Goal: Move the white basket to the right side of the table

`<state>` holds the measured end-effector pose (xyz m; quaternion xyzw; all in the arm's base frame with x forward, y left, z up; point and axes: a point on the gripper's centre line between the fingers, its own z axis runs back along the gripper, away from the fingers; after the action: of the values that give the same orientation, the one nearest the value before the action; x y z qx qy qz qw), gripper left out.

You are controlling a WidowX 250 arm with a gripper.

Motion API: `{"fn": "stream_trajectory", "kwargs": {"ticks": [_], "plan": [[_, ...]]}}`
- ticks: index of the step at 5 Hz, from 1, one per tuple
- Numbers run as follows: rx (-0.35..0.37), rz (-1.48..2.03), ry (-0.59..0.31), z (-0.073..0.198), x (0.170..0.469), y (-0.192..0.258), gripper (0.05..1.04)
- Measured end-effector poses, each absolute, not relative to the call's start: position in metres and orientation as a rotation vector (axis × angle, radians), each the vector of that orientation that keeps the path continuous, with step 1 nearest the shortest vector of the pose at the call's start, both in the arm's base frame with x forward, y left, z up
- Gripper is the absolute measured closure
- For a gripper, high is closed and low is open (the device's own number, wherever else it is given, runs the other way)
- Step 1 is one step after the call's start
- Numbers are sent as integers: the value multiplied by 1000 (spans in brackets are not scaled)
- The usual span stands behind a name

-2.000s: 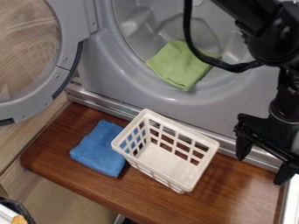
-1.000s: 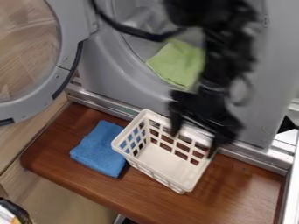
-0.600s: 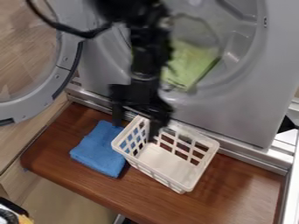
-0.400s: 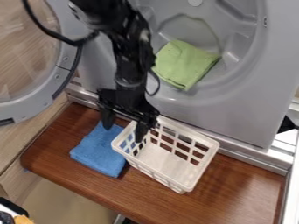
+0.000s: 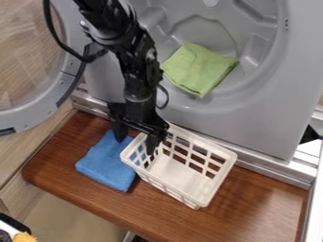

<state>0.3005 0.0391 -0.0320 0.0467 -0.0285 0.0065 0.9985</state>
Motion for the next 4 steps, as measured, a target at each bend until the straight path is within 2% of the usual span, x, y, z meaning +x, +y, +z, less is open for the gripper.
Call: {"fn": "stream_trajectory", "kwargs": {"ticks": [1, 2, 4], "plan": [[76, 1, -38, -45, 299, 36, 84], [43, -4, -67, -50, 299, 31, 121], [33, -14, -68, -52, 291, 29, 714]]}}
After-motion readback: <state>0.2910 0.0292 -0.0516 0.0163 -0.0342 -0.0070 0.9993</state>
